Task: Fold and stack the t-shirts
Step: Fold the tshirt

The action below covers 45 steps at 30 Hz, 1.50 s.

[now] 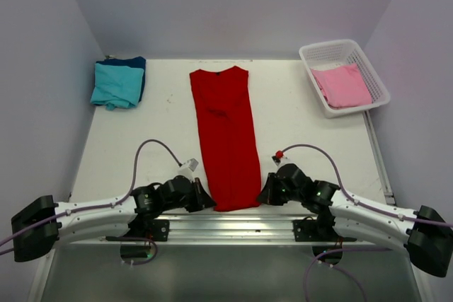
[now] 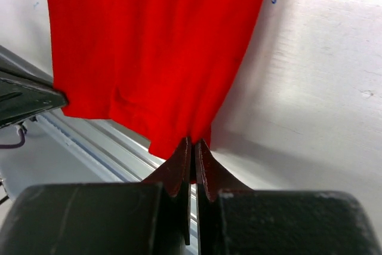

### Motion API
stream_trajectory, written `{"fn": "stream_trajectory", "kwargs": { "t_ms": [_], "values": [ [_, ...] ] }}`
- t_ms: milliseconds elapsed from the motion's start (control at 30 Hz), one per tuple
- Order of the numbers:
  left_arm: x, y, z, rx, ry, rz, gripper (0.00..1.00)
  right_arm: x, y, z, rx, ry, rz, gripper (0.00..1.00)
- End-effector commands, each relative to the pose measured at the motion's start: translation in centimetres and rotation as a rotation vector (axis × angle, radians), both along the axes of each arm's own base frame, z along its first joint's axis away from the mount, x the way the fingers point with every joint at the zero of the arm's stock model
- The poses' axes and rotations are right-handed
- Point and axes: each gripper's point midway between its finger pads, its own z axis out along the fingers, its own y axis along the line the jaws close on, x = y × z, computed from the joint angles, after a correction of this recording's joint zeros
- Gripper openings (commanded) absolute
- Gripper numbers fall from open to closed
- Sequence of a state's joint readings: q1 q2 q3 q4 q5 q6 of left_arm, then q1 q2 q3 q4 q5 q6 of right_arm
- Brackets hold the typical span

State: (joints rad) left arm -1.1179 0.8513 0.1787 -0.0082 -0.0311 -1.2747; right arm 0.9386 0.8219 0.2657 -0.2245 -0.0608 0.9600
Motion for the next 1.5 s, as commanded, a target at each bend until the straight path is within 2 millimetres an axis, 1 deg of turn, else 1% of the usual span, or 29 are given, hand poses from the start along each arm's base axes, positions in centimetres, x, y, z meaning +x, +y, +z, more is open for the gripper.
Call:
{"fn": "stream_trajectory", "kwargs": {
  "t_ms": [0,133,200,300,367,400,433,533,567,633,667,700,733,767,833,867,900,1033,1067,1100,1133,1167,1200,1233,1267,1333,1367,1400,1467],
  "values": [
    [1.2,0.5,1.6,0.057,-0.080,0.018,0.00,1.5,1.4,3.0,0.045,-0.091,0.007,0.00],
    [2.6,1.8,2.0,0.120,-0.151,0.067,0.00,2.1,1.6,4.1,0.035,-0.133,0.018,0.00],
    [3.0,2.7,1.7,0.159,-0.172,0.089,0.00,3.0,1.3,4.8,0.014,-0.173,-0.004,0.00],
    [4.5,4.2,1.9,0.208,-0.247,0.156,0.00,3.8,1.0,5.8,-0.010,-0.220,-0.014,0.00],
    [5.2,4.7,2.2,0.228,-0.292,0.173,0.00,4.6,0.6,6.2,-0.046,-0.258,-0.031,0.00],
    [5.5,4.8,2.3,0.235,-0.311,0.181,0.00,5.0,0.7,6.8,-0.044,-0.277,-0.036,0.00],
    [6.1,5.0,2.7,0.250,-0.349,0.193,0.00,5.5,0.5,6.6,-0.078,-0.290,-0.041,0.00],
    [7.5,4.9,4.1,0.262,-0.434,0.207,0.00,6.6,0.9,7.1,-0.111,-0.326,-0.036,0.00],
    [7.9,4.7,4.6,0.262,-0.459,0.210,0.00,6.9,1.1,6.7,-0.133,-0.322,-0.032,0.00],
    [8.8,4.4,5.4,0.277,-0.516,0.220,0.00,7.7,1.6,7.2,-0.149,-0.346,-0.028,0.00],
    [9.4,4.0,6.3,0.258,-0.545,0.231,0.00,8.2,1.9,6.9,-0.170,-0.351,-0.027,0.00],
    [9.9,4.0,6.5,0.276,-0.565,0.244,0.00,8.8,2.3,7.6,-0.163,-0.370,-0.030,0.00],
    [10.3,3.9,6.9,0.289,-0.594,0.239,0.00,9.2,2.5,7.7,-0.175,-0.382,-0.024,0.00],
    [10.7,3.3,7.9,0.261,-0.623,0.249,0.00,9.7,2.7,7.5,-0.187,-0.386,-0.025,0.00],
    [11.4,3.5,7.7,0.306,-0.648,0.241,0.00,10.7,3.3,8.2,-0.194,-0.414,-0.018,0.00],
    [12.1,2.9,8.8,0.268,-0.672,0.263,0.00,11.2,3.4,8.3,-0.201,-0.423,-0.022,0.00],
    [12.7,3.1,8.6,0.290,-0.673,0.272,0.00,12.0,3.7,8.5,-0.219,-0.433,-0.027,0.00],
    [14.4,4.4,9.3,0.341,-0.719,0.302,0.00,14.2,4.0,9.4,-0.263,-0.477,-0.026,0.00],
    [14.8,4.7,9.5,0.338,-0.732,0.313,0.00,15.0,3.6,9.7,-0.269,-0.482,-0.044,0.00],
    [15.1,4.9,9.7,0.337,-0.738,0.318,0.00,15.7,3.9,10.5,-0.262,-0.498,-0.049,0.00],
    [15.7,5.7,9.7,0.360,-0.748,0.333,0.00,16.2,3.9,10.2,-0.279,-0.498,-0.036,0.00],
    [16.2,5.9,9.9,0.361,-0.760,0.345,0.00,17.0,3.6,10.3,-0.284,-0.496,-0.050,0.00],
    [16.5,6.1,9.9,0.371,-0.767,0.352,0.00,17.7,3.8,10.8,-0.280,-0.503,-0.055,0.00],
    [16.9,6.5,10.0,0.391,-0.775,0.360,0.00,18.1,3.8,10.3,-0.293,-0.496,-0.041,0.00],
    [17.2,6.4,10.0,0.392,-0.785,0.362,0.00,19.0,3.8,10.7,-0.290,-0.500,-0.054,0.00],
    [17.8,6.6,9.9,0.417,-0.798,0.363,0.00,19.8,3.8,10.5,-0.297,-0.499,-0.049,0.00],
    [18.2,6.4,10.3,0.406,-0.811,0.374,0.00,20.4,3.8,9.7,-0.311,-0.485,-0.046,0.00],
    [18.6,6.5,9.6,0.424,-0.803,0.371,0.00,20.9,4.1,9.9,-0.306,-0.490,-0.046,0.00],
    [19.4,6.2,9.6,0.419,-0.817,0.370,0.00,22.1,4.5,9.3,-0.321,-0.481,-0.046,0.00]
  ]
}}
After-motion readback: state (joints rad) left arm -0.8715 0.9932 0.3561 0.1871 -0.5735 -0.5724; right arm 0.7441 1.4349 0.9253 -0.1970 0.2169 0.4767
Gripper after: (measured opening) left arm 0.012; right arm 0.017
